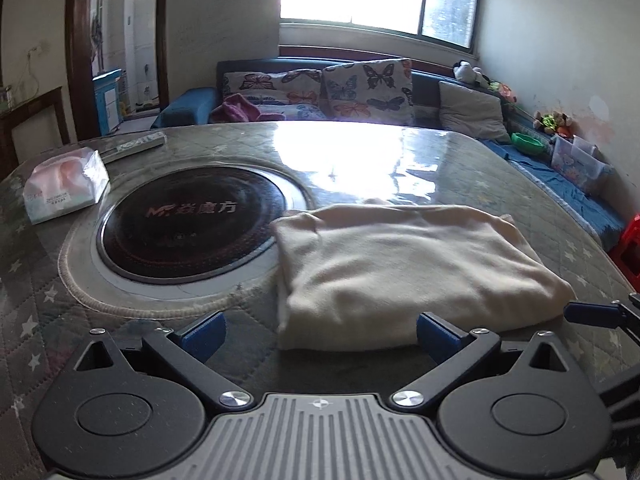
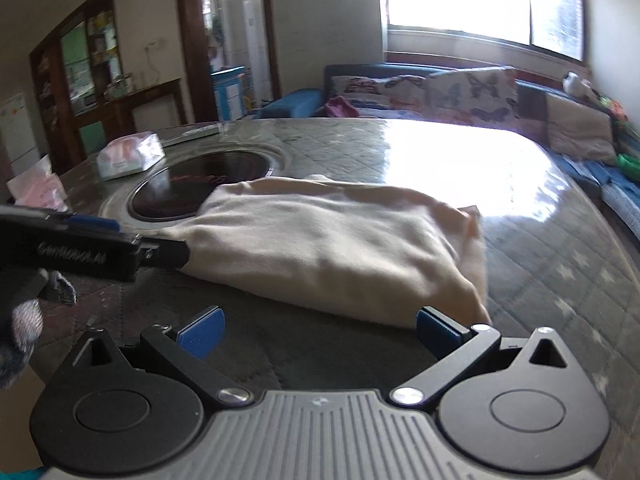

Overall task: Fold clothes
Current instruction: 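Close both grippers on the folded shirt's edge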

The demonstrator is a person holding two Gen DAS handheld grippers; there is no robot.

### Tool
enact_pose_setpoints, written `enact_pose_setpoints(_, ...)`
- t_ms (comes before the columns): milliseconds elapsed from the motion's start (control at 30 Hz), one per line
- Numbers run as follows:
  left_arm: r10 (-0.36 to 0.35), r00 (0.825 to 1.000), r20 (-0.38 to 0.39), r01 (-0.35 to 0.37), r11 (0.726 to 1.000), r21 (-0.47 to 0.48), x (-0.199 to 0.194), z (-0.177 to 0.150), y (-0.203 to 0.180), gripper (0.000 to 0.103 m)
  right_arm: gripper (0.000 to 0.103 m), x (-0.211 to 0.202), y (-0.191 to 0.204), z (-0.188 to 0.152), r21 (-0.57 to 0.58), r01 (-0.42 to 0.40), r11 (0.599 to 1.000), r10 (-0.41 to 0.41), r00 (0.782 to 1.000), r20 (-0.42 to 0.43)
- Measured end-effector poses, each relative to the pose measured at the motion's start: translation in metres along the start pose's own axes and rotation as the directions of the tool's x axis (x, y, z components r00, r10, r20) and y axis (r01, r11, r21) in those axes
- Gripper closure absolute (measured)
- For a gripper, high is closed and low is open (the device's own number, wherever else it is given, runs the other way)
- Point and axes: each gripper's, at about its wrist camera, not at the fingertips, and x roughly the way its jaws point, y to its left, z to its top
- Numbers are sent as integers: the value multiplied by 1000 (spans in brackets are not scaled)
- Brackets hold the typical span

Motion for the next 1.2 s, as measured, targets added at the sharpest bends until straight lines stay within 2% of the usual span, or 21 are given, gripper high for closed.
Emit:
enact_pose_setpoints(200,37,999,-9,-38,998,-57,13,12,31,4,0,19,22,20,-112,-74,991,74,997,-4)
enact_pose_setpoints(367,17,999,-37,-21,995,-100,25,21,51,27,2,38,44,33,-214,-129,968,124,992,-35)
enact_pose_setpoints(433,6,999,-49,-12,993,-114,31,23,56,35,7,47,54,37,-253,-150,956,142,989,-50)
enact_pose_setpoints(567,-37,997,-75,24,986,-163,40,26,68,51,12,64,78,43,-366,-184,912,166,983,-80)
enact_pose_setpoints(767,-106,990,-91,80,965,-250,48,30,82,51,34,83,105,45,-502,-197,842,173,980,-94)
enact_pose_setpoints(833,-126,988,-91,96,955,-282,50,33,85,49,49,88,111,44,-532,-205,821,178,979,-103)
enact_pose_setpoints(867,-140,986,-90,108,948,-299,50,34,86,49,51,90,112,44,-546,-201,813,171,980,-106)
enact_pose_setpoints(900,-156,984,-88,120,940,-320,51,34,87,48,59,91,113,44,-552,-190,812,162,982,-100)
enact_pose_setpoints(967,-185,979,-85,143,921,-363,52,36,89,41,68,91,110,45,-547,-180,818,158,984,-87)
enact_pose_setpoints(1033,-213,974,-82,162,898,-409,53,37,90,37,79,87,102,52,-493,-206,845,192,978,-80)
enact_pose_setpoints(1100,-247,966,-77,186,871,-454,55,38,90,35,86,82,92,59,-431,-233,872,227,972,-67)
enact_pose_setpoints(1200,-276,958,-80,194,826,-529,57,40,91,30,89,75,77,71,-342,-268,901,270,962,-42)
